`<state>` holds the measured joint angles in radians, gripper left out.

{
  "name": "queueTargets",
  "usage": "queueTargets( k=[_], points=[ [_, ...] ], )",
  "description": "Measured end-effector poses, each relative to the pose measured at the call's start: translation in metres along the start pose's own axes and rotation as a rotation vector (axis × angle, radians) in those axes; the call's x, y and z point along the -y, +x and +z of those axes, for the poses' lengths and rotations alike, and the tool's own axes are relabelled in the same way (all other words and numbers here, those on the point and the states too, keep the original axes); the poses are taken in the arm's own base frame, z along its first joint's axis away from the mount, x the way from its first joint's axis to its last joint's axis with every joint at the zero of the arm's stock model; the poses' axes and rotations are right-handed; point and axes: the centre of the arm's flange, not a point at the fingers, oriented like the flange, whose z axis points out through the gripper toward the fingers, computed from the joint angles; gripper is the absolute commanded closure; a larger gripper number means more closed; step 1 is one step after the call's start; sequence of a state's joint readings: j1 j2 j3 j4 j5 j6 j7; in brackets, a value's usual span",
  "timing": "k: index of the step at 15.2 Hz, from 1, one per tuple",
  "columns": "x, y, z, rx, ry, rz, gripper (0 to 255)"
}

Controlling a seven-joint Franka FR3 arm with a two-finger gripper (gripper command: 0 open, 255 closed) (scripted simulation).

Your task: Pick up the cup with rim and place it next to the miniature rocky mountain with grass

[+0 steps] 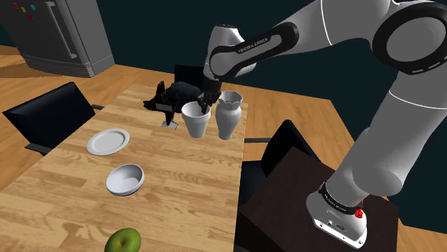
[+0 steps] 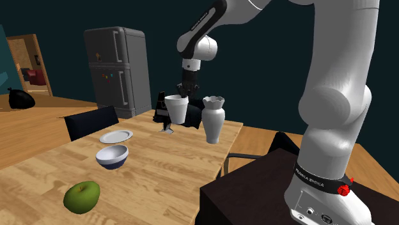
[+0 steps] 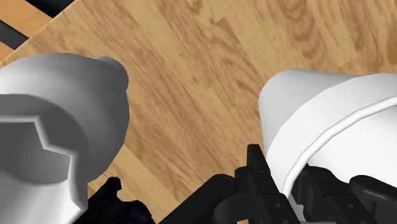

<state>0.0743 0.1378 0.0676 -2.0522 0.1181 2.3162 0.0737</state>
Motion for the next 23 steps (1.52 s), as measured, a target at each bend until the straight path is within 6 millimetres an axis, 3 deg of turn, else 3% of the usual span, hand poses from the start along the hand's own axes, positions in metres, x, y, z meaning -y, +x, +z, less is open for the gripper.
queueTargets(
  k=[3,14,23],
  points=[
    [0.002,0.007,-0.009,0.0,0.0,0.0,255],
    [-0.019,0.137,0.004,0.0,0.0,0.0,255],
    [-0.025,0.138,0.048,0.001,0.0,0.0,255]
  ],
)
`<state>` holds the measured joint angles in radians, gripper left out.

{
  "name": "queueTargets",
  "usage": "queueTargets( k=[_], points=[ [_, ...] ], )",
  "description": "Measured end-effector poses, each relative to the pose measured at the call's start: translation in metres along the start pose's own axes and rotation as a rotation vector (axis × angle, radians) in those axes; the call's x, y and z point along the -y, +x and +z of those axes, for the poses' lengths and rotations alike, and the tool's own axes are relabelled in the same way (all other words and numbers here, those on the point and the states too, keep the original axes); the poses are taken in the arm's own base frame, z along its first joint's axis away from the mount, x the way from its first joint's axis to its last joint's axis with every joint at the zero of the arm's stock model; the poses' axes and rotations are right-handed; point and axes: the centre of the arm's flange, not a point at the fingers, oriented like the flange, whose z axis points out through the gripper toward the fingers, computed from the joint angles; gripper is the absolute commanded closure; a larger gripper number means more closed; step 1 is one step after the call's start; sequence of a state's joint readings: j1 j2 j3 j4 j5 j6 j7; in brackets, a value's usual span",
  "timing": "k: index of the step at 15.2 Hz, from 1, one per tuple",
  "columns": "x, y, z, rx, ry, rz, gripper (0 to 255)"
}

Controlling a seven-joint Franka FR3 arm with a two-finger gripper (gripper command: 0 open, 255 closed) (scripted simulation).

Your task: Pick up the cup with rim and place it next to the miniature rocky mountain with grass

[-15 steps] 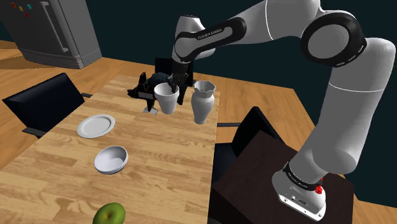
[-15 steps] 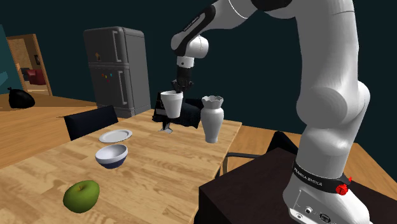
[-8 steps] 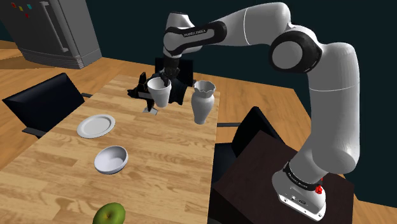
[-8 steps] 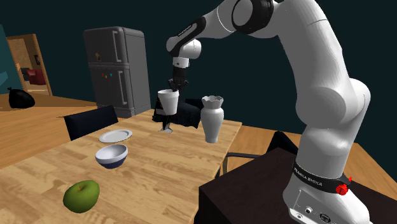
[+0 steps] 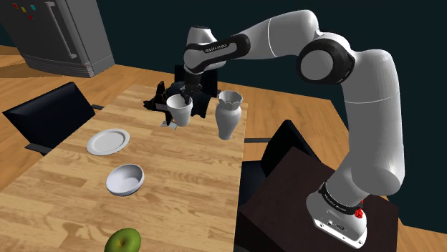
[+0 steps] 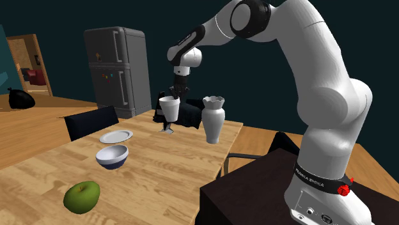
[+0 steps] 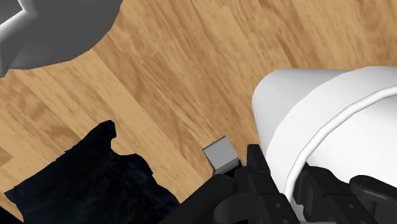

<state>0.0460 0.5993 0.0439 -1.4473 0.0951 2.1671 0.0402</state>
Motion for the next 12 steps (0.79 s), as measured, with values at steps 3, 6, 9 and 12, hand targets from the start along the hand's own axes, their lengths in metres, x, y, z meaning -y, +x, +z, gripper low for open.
queueTargets(
  k=[3,6,9,12],
  points=[
    [-0.001,-0.001,0.017,0.0,0.0,0.0,255],
    [-0.002,-0.004,0.031,0.0,0.0,0.0,255],
    [-0.005,-0.006,0.047,0.0,0.0,0.0,255],
    [-0.006,-0.006,0.063,0.0,0.0,0.0,255]
  ],
)
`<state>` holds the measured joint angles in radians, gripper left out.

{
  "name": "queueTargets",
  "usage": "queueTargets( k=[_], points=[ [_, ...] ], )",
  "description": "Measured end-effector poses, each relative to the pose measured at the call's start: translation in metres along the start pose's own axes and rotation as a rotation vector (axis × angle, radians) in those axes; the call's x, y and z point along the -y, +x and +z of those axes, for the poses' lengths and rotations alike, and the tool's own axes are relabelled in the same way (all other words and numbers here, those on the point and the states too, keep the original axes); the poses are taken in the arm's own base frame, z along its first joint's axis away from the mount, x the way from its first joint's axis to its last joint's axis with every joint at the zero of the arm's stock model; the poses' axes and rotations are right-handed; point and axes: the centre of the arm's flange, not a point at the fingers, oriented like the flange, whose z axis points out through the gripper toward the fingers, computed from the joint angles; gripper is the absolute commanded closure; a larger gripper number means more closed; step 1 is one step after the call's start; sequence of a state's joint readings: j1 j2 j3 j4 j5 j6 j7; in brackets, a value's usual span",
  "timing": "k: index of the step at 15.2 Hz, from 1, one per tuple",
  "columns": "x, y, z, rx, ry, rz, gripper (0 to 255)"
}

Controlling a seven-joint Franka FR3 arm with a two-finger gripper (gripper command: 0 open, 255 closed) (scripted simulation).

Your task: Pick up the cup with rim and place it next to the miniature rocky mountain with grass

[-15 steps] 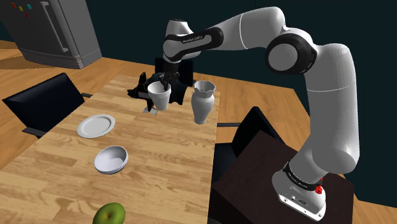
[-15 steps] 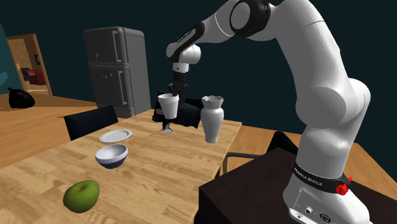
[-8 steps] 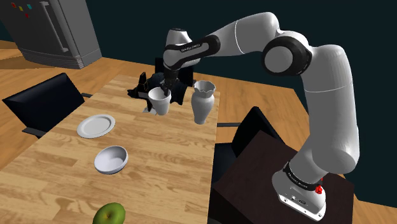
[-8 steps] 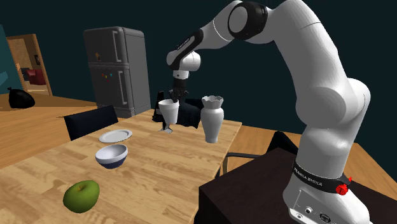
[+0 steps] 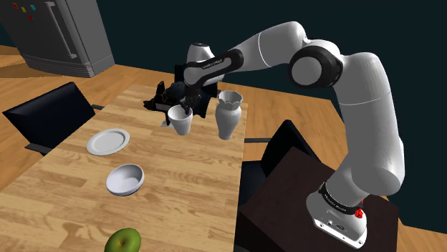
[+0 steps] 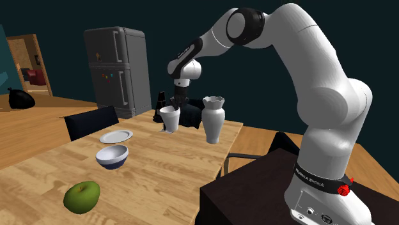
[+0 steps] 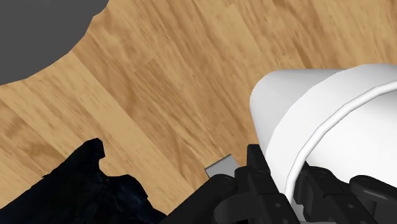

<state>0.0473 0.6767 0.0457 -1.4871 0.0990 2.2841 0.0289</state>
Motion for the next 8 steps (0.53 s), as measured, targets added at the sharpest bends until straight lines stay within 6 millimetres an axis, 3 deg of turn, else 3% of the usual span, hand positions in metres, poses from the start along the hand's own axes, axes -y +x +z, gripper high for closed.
queueTargets(
  k=[8],
  points=[
    [-0.004,-0.004,0.042,0.0,0.0,0.0,255]
  ],
)
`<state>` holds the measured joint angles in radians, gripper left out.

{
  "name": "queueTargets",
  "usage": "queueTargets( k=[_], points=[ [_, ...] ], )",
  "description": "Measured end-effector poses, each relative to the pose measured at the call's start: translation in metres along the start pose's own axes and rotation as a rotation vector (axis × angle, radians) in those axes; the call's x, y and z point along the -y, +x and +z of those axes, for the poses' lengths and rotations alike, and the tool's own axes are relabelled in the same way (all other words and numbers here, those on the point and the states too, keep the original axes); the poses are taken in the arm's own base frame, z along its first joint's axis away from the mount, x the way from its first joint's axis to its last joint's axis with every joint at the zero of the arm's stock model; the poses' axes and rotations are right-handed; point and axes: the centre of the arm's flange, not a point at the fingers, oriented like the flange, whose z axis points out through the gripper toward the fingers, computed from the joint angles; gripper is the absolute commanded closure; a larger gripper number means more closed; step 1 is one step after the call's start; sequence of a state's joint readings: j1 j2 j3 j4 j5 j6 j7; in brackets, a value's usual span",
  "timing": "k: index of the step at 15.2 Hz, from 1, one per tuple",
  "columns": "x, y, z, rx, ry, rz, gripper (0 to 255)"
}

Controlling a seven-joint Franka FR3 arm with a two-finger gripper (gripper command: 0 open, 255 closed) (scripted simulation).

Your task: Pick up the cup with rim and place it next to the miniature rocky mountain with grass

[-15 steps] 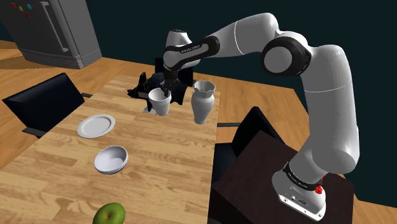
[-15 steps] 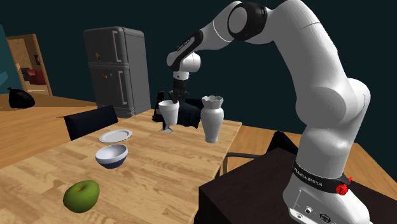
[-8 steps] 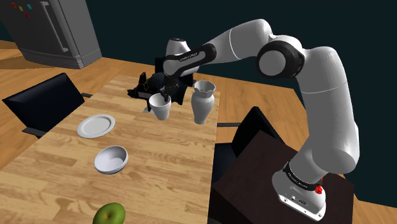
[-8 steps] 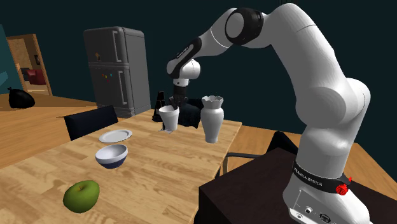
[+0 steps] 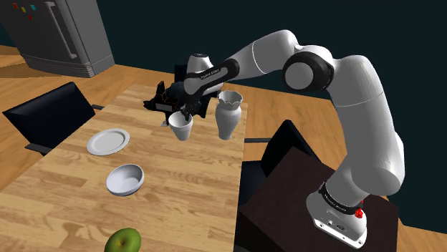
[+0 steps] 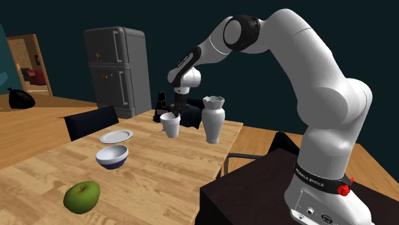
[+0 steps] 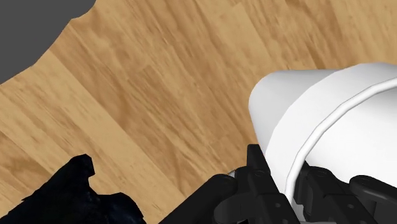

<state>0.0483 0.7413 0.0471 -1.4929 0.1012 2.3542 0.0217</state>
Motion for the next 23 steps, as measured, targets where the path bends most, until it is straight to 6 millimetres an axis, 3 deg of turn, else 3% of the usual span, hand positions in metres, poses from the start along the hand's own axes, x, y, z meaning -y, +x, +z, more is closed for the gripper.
queueTargets(
  k=[7,13,14,20,23],
  points=[
    [-0.006,-0.004,0.037,0.0,0.0,0.0,255],
    [-0.006,-0.006,0.043,0.0,0.0,0.0,255],
    [-0.006,-0.006,0.043,0.0,0.0,0.0,0],
    [-0.006,-0.006,0.043,-0.001,0.0,0.0,0],
    [-0.006,-0.008,0.015,0.0,0.0,0.0,0]
  ],
)
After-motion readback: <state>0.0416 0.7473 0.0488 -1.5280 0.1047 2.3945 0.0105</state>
